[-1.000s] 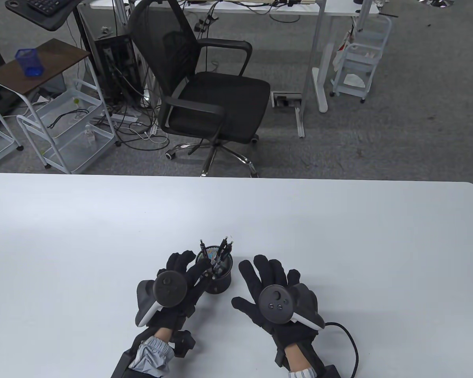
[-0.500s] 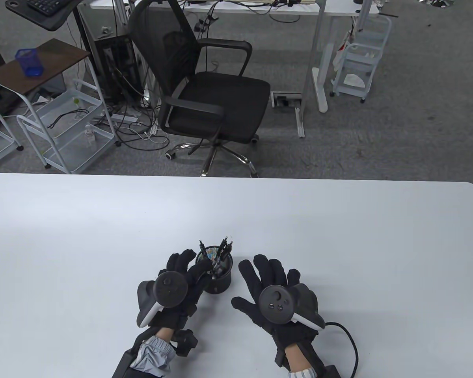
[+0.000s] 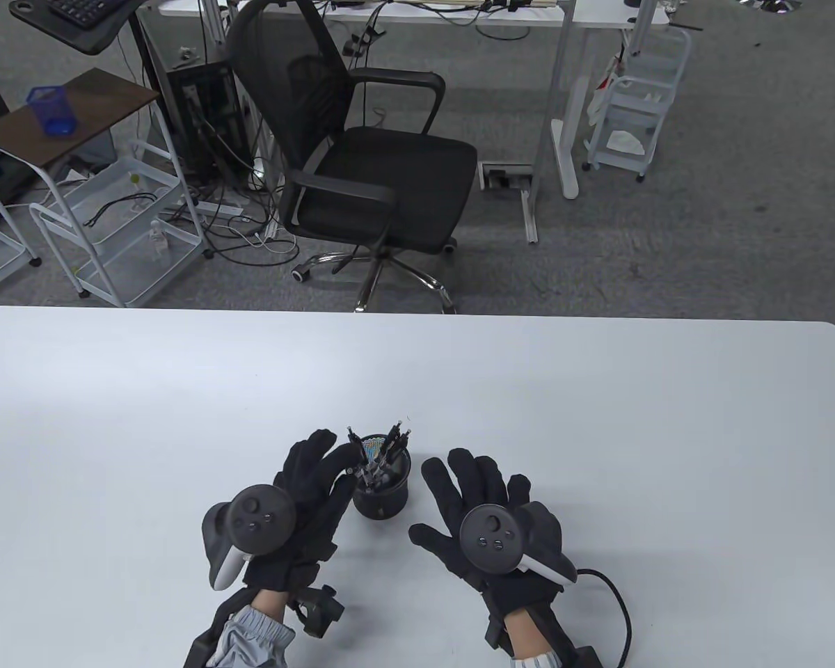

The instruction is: Press to open click pens

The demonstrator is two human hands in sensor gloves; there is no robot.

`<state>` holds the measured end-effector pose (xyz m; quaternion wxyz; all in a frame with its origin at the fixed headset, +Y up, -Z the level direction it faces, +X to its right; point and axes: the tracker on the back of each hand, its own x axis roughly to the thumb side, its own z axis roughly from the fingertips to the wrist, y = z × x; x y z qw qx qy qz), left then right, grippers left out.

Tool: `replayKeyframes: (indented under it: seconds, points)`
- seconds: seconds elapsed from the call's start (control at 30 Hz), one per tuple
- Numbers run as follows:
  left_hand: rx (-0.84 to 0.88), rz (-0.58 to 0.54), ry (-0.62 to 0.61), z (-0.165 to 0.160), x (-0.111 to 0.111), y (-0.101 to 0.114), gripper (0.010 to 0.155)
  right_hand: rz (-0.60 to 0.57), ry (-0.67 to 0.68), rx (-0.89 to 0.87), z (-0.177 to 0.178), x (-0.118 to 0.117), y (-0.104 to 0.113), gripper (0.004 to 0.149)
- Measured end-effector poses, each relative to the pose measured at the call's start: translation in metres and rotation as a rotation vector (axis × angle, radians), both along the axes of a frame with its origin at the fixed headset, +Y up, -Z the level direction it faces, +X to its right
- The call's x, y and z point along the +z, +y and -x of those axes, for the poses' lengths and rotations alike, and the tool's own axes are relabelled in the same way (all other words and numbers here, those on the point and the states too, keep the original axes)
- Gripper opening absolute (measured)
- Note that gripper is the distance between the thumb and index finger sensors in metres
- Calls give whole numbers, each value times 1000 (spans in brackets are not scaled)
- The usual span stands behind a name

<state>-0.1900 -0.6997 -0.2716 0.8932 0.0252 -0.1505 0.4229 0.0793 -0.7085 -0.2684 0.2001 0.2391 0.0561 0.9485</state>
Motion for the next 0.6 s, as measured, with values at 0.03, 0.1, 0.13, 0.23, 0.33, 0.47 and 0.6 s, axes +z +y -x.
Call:
replayKeyframes:
  seconds: [0.03,0.1,0.13,0.23,0.33,0.47,0.6]
  points:
    - [31,-2,-22,1,2,2,44,-1,0,-1,0,0,0,78]
    - [129,2,-84,5,6,7,45,-5,2,-5,0,0,1,78]
    - [198,8,-125,7,8,9,45,-7,3,-7,0,1,1,78]
    - [335,28,-221,11,12,10,45,-11,6,-10,0,2,2,78]
    - [486,62,-353,13,12,10,46,-15,9,-15,1,2,3,78]
    - [703,47,-410,16,11,6,46,-18,9,-15,1,3,3,78]
    - [892,104,-469,16,10,1,48,-18,10,-20,0,3,3,78]
